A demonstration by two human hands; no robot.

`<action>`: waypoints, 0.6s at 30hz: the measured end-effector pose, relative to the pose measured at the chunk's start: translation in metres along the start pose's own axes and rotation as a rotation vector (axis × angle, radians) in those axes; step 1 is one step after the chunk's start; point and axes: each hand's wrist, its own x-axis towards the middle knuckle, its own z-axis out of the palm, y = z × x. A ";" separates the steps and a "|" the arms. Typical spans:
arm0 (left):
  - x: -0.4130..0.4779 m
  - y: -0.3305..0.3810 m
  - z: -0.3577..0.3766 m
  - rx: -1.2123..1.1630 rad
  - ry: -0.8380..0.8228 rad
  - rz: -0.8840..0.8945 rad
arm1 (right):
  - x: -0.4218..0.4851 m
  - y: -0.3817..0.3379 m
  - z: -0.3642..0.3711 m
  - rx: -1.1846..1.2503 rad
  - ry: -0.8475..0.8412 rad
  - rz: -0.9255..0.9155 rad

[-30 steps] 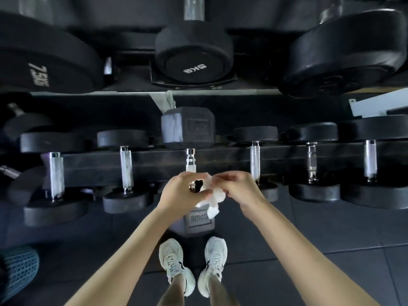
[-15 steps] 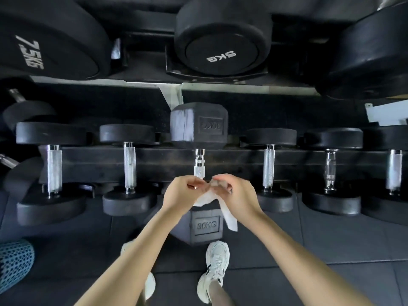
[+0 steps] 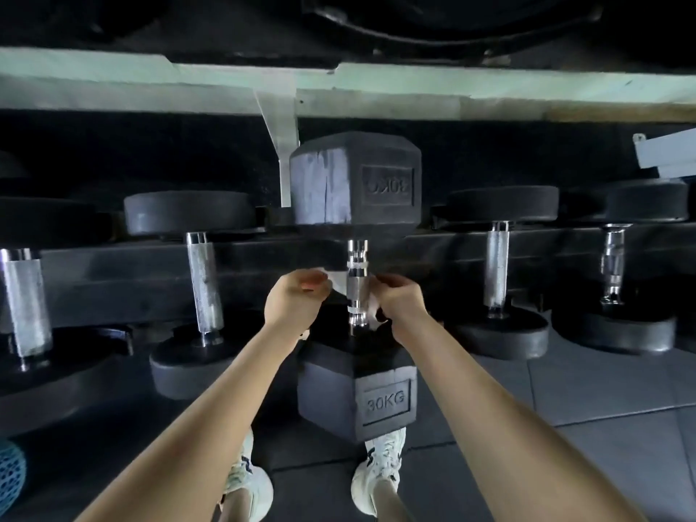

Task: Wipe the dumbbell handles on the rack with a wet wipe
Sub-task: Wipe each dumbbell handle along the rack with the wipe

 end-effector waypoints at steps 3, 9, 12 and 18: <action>0.012 -0.002 0.005 0.026 -0.092 -0.010 | 0.005 0.000 0.004 0.084 -0.150 0.042; 0.028 0.003 0.015 0.061 -0.164 -0.072 | 0.005 -0.007 -0.010 -0.072 -0.304 0.041; 0.027 0.006 0.019 0.052 -0.045 -0.102 | 0.004 -0.011 -0.014 -0.196 -0.280 -0.054; 0.010 0.013 0.004 0.212 -0.032 0.041 | 0.000 -0.017 -0.028 -0.706 -0.090 -0.320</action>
